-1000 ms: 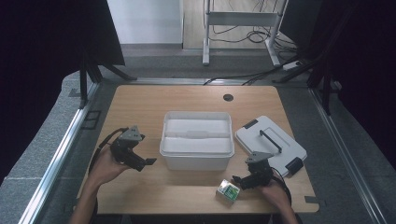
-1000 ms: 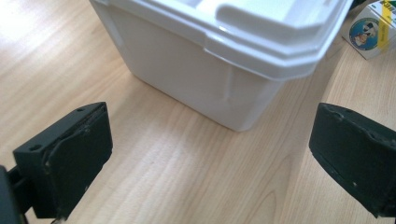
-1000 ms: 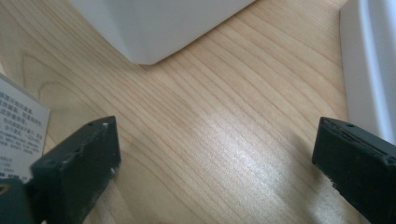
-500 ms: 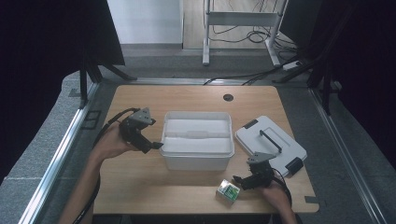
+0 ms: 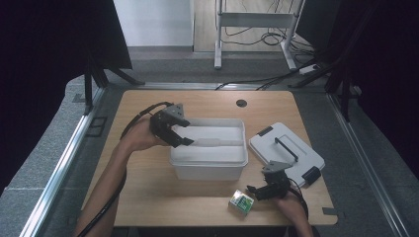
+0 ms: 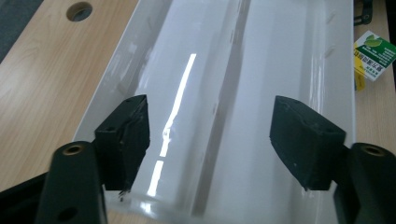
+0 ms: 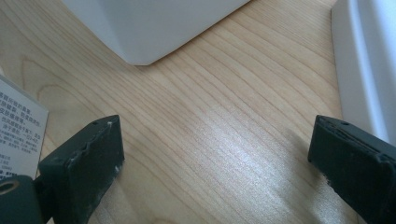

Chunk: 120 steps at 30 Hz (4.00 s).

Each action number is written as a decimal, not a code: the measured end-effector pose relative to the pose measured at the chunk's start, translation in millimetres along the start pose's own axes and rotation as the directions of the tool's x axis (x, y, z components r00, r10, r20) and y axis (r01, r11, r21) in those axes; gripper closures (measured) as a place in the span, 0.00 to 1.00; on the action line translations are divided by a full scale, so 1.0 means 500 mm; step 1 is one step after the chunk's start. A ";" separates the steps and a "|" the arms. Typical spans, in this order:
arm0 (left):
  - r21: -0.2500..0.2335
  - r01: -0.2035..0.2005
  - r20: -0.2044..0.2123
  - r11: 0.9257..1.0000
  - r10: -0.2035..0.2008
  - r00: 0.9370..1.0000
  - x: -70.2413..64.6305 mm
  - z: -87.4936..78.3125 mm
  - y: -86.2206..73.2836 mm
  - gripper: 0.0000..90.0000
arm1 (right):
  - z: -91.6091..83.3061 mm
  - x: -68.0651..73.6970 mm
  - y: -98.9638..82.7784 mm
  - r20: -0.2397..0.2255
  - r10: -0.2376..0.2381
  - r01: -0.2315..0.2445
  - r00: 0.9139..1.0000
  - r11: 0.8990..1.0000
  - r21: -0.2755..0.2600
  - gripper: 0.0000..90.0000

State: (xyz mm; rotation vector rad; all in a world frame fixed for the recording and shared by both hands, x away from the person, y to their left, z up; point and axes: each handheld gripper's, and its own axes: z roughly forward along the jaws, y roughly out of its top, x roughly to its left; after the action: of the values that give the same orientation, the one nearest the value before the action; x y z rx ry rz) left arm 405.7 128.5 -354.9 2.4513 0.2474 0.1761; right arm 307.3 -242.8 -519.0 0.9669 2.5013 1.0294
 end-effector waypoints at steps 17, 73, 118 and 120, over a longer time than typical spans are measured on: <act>0.076 -0.086 0.094 0.993 0.079 0.992 0.004 0.101 0.072 0.70 | 0.000 0.000 0.000 0.001 -0.001 0.001 1.000 1.000 0.000 0.04; 0.030 0.123 -0.108 0.992 -0.119 0.987 0.041 -0.022 0.023 0.99 | -0.001 0.000 -0.001 0.010 0.008 -0.008 1.000 1.000 -0.008 0.06; -0.037 0.507 -0.424 0.861 -0.473 0.772 0.075 -0.170 -0.255 0.99 | -0.002 -0.001 -0.001 0.010 0.011 -0.010 1.000 1.000 -0.008 0.07; -0.038 0.510 -0.423 0.859 -0.476 0.771 0.071 -0.166 -0.268 0.99 | -0.002 -0.001 -0.001 0.010 0.011 -0.011 1.000 1.000 -0.008 0.07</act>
State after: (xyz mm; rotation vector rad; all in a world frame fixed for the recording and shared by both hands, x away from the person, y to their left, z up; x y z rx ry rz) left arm 406.9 289.1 -372.9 2.3035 1.0989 0.4671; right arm 306.9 -243.8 -518.8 0.9820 2.4840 1.0346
